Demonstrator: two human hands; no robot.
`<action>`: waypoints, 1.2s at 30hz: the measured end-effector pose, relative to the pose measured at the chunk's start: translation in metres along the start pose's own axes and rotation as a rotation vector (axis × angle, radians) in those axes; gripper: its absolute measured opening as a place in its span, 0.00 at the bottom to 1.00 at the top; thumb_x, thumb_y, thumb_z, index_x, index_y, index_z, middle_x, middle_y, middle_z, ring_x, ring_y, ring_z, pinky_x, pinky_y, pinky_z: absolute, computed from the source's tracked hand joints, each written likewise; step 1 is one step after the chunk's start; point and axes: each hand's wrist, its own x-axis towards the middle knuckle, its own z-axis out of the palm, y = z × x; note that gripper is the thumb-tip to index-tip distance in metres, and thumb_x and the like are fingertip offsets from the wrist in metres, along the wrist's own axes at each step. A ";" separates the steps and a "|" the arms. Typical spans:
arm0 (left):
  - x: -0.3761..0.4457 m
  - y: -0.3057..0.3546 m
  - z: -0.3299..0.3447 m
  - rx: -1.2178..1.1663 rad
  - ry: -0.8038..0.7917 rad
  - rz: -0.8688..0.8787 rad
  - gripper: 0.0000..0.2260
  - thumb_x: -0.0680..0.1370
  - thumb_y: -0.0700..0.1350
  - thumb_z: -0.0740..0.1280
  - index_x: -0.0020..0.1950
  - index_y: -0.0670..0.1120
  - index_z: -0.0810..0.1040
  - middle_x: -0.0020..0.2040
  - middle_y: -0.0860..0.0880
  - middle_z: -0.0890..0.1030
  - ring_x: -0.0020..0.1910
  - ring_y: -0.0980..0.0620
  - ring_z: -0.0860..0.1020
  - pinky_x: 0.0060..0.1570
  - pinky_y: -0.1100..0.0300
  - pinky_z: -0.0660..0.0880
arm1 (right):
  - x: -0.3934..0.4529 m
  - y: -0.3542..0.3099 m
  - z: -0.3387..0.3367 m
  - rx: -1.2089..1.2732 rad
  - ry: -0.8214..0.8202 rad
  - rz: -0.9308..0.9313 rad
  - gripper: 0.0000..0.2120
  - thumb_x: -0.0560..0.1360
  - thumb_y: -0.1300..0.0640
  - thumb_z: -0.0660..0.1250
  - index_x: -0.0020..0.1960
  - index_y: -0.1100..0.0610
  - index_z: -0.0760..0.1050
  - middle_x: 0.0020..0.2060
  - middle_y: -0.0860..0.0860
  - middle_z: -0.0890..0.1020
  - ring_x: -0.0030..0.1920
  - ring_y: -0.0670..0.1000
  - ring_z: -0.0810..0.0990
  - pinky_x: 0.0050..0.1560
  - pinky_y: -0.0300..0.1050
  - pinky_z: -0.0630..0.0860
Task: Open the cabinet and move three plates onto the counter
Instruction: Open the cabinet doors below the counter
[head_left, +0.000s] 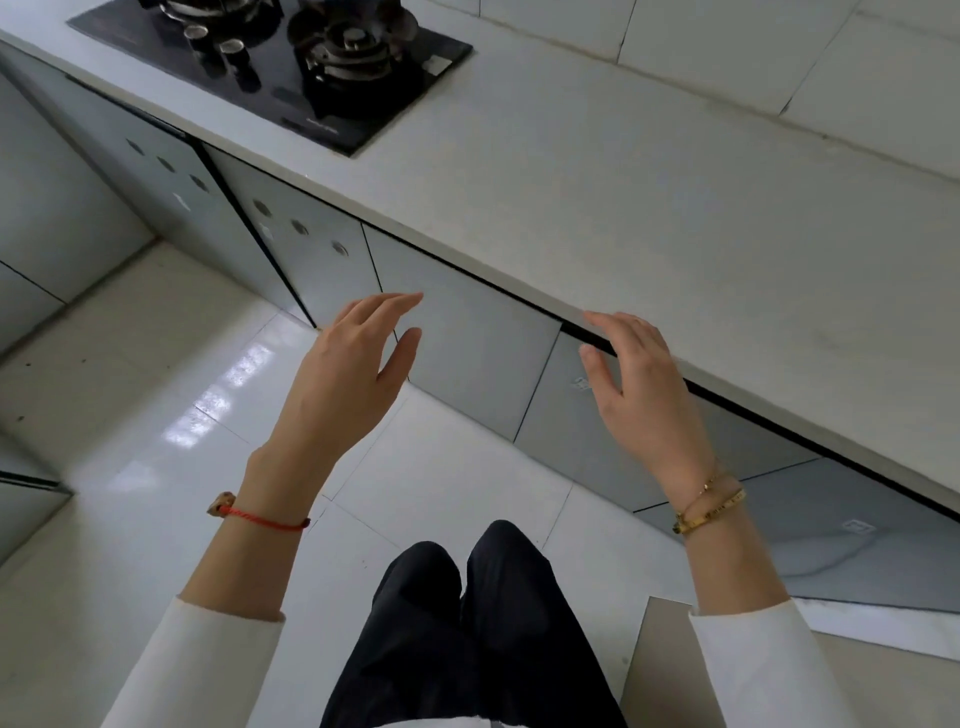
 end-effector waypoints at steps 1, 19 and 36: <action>-0.002 -0.008 0.014 0.000 0.002 0.004 0.17 0.82 0.49 0.59 0.70 0.48 0.72 0.66 0.50 0.77 0.65 0.50 0.74 0.60 0.58 0.71 | 0.000 0.009 0.013 -0.006 0.007 -0.008 0.19 0.82 0.54 0.57 0.70 0.59 0.68 0.67 0.53 0.74 0.71 0.51 0.66 0.73 0.44 0.63; -0.034 -0.138 0.267 -0.043 0.145 0.206 0.17 0.83 0.49 0.59 0.71 0.49 0.71 0.66 0.52 0.76 0.65 0.54 0.73 0.61 0.66 0.67 | -0.006 0.154 0.236 -0.127 0.340 -0.205 0.19 0.82 0.54 0.57 0.71 0.59 0.68 0.68 0.53 0.73 0.74 0.52 0.64 0.75 0.44 0.59; 0.076 -0.081 0.296 -0.457 0.291 0.343 0.14 0.81 0.45 0.62 0.65 0.46 0.77 0.55 0.52 0.81 0.48 0.56 0.78 0.53 0.62 0.75 | 0.038 0.154 0.220 -0.257 0.615 -0.277 0.20 0.81 0.56 0.58 0.72 0.60 0.66 0.69 0.54 0.72 0.74 0.54 0.63 0.75 0.46 0.59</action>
